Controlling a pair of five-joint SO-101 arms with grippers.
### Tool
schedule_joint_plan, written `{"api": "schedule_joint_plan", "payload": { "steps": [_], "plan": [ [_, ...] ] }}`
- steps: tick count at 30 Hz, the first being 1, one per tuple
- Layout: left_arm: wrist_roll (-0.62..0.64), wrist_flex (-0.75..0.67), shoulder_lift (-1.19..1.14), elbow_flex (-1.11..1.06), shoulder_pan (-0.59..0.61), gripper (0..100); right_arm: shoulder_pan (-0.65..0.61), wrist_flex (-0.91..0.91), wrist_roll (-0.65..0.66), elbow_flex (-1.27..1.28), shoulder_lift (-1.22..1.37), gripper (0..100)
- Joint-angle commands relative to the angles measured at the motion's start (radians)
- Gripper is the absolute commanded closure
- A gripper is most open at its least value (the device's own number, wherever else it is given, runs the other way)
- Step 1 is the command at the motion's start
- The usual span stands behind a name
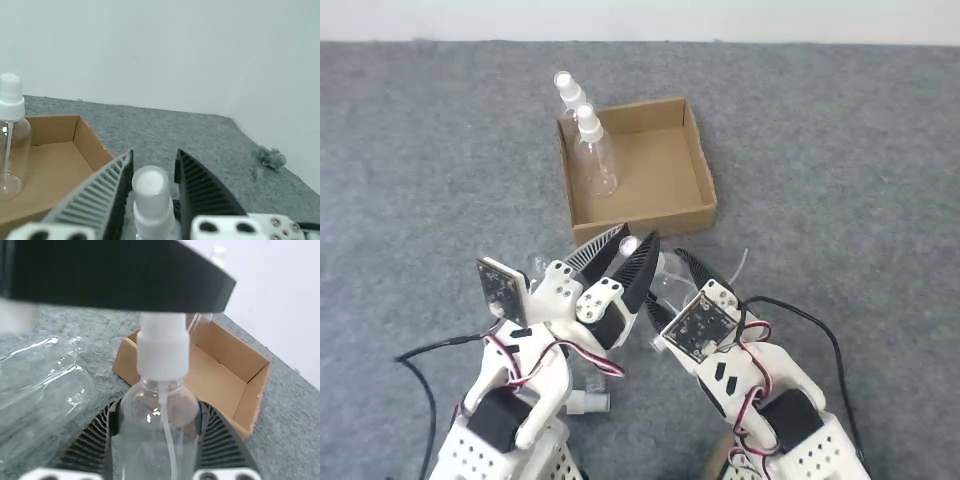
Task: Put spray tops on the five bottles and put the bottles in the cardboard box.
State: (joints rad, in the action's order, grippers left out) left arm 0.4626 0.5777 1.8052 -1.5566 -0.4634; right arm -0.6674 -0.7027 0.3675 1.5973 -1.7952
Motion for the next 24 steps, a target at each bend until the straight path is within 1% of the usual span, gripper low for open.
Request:
{"api": "schedule_joint_plan", "payload": {
  "steps": [1, 7, 15, 20, 24],
  "plan": [
    [0.011, -0.032, 0.014, 0.007, -0.005, 88, -0.010, -0.005, 0.000, -0.083, -0.022, 98.3],
    [0.011, 0.005, 0.014, 0.007, -0.080, 88, -0.007, -0.005, 0.002, -0.083, -0.022, 98.3],
    [0.006, 0.009, 0.014, 0.007, -0.086, 97, -0.005, -0.005, 0.002, -0.081, -0.022, 98.3],
    [0.006, 0.009, 0.014, 0.007, -0.080, 97, 0.051, -0.005, 0.000, -0.083, -0.022, 98.3],
    [0.006, 0.005, 0.014, 0.007, -0.080, 97, 0.054, -0.005, 0.000, -0.083, -0.022, 98.3]
  ]
}}
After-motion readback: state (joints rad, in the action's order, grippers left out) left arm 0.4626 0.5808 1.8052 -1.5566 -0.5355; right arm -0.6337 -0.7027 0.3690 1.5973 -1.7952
